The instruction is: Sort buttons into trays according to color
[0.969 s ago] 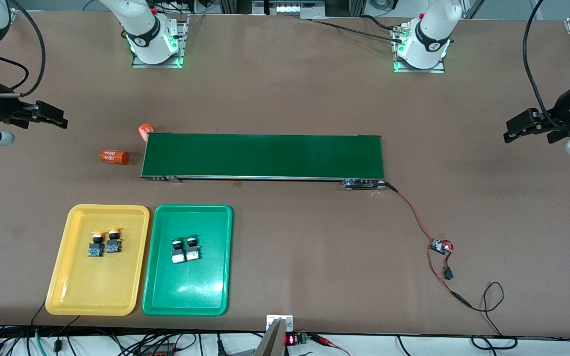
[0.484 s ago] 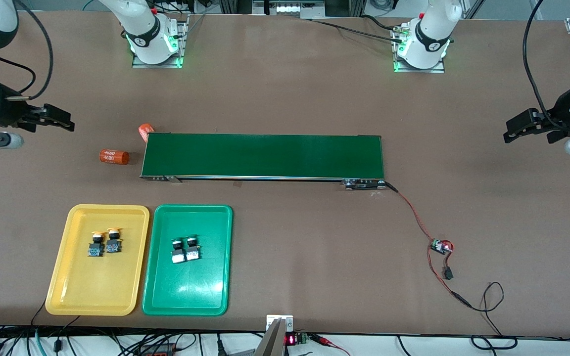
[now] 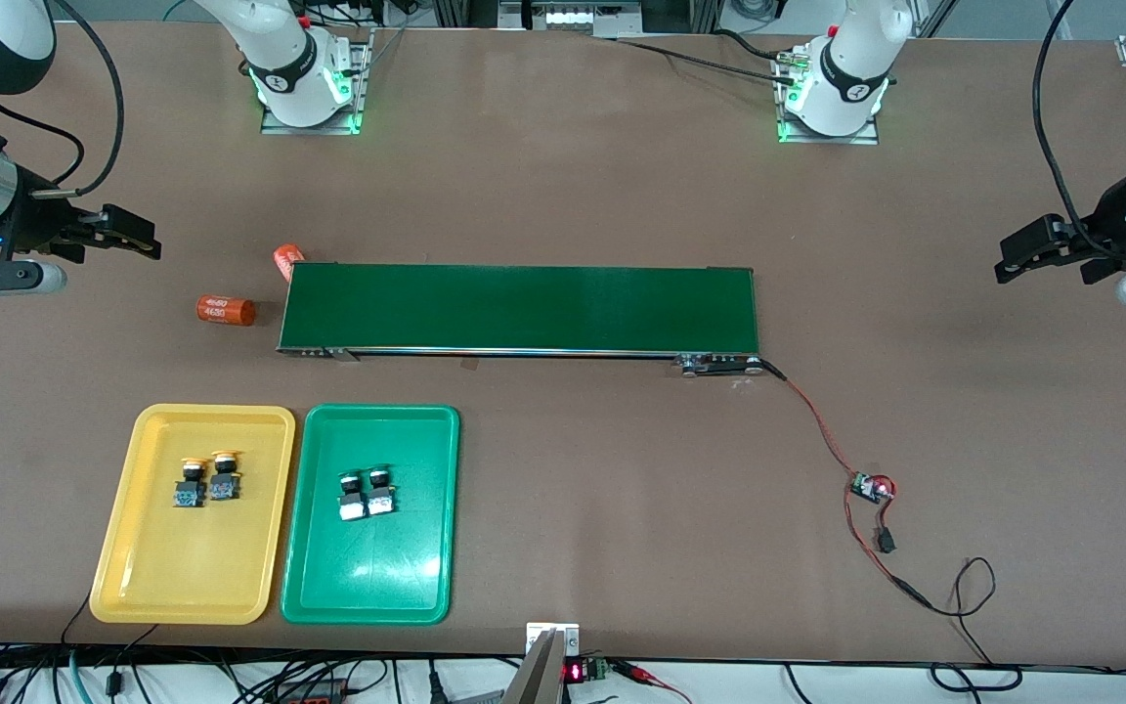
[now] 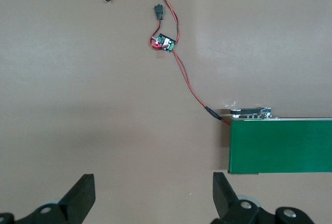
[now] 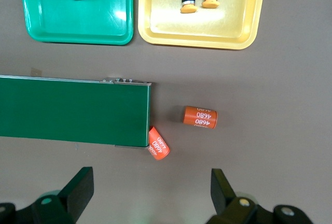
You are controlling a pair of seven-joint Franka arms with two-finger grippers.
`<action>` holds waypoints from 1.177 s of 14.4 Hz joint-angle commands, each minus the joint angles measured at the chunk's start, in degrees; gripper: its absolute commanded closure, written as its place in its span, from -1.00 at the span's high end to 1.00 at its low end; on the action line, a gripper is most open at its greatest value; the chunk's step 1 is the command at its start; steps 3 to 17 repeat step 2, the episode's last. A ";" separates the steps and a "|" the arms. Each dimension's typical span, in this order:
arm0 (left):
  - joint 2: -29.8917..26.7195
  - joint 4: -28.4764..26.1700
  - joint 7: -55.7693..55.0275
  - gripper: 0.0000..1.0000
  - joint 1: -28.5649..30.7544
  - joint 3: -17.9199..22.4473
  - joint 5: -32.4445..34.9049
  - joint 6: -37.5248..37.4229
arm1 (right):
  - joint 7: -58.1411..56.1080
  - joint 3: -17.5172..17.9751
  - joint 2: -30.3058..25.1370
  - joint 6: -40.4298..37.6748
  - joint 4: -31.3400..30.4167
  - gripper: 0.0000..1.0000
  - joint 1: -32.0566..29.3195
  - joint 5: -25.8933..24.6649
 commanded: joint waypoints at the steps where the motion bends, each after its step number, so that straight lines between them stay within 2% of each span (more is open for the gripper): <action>1: -0.09 0.58 0.65 1.00 0.14 -0.14 0.35 0.02 | 0.52 -0.02 0.12 0.24 0.50 1.00 -0.17 0.60; 17: -0.09 0.58 0.65 1.00 0.14 -0.14 0.35 0.02 | 0.52 -0.02 0.12 0.24 0.50 1.00 -0.26 0.60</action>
